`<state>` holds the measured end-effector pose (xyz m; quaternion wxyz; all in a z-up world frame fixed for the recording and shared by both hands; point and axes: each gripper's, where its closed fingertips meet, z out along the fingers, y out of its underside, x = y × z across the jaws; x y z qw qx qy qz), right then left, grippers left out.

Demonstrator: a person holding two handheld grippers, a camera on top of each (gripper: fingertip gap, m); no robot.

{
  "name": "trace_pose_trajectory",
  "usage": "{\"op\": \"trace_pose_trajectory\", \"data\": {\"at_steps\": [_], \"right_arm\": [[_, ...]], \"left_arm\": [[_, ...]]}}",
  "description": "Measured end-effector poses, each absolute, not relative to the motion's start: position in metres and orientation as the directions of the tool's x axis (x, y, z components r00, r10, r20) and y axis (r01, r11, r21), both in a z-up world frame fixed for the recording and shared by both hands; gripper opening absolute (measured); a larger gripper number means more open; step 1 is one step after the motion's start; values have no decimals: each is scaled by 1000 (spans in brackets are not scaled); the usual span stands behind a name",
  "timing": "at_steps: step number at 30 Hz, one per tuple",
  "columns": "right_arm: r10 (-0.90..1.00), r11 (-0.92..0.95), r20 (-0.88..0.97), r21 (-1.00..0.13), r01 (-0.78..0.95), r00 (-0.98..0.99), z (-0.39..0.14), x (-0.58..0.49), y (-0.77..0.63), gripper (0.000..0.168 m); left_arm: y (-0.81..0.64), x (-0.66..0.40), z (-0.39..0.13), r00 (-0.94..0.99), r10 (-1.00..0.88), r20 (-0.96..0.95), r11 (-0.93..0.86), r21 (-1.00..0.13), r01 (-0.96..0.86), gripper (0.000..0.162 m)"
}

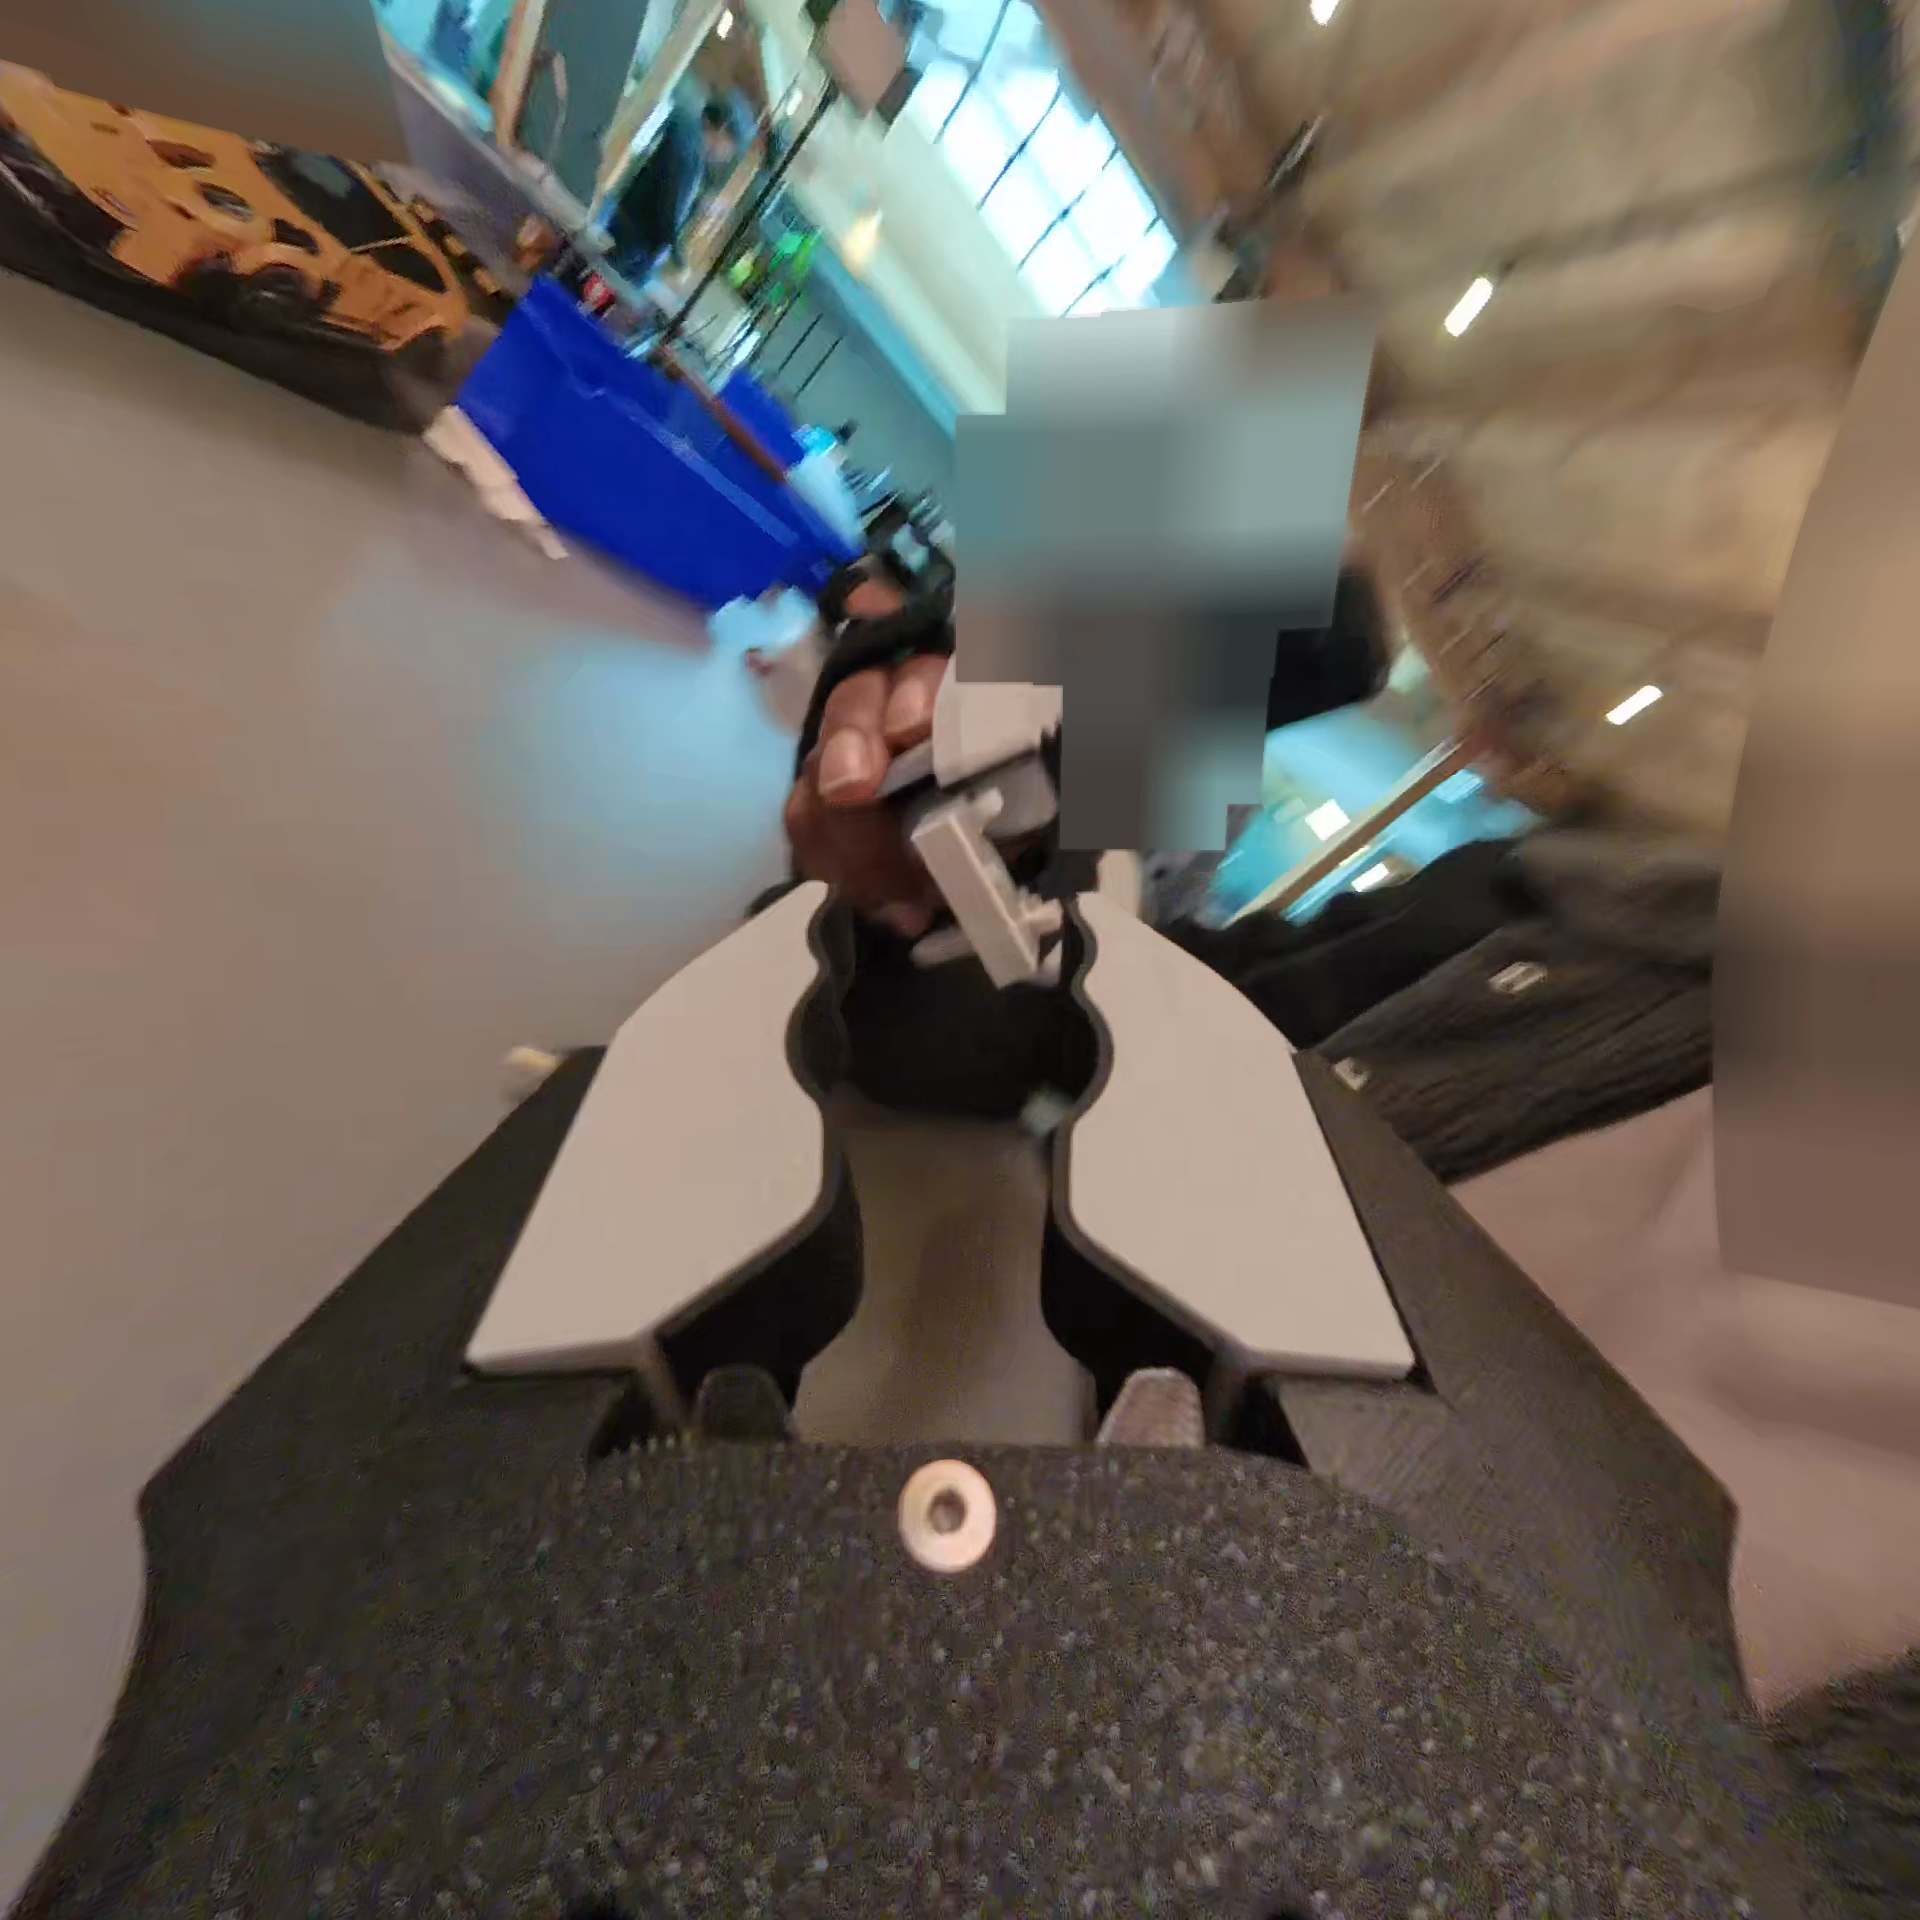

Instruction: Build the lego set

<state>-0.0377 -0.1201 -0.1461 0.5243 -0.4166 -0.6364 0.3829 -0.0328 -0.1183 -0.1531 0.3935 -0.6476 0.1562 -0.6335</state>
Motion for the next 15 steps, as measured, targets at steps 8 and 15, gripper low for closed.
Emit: {"op": "trace_pose_trajectory", "data": {"at_steps": [8, 15], "right_arm": [[914, 404, 404, -909, 107, -17, -136, -42, -120, 33], [902, 431, 422, -880, 198, -89, -147, -40, -122, 33]], "left_arm": [[-127, -28, -139, -77, -599, 797, -762, -538, 361, 25], [-128, -29, -150, -4, -599, 801, -773, -577, 262, 14]]}}
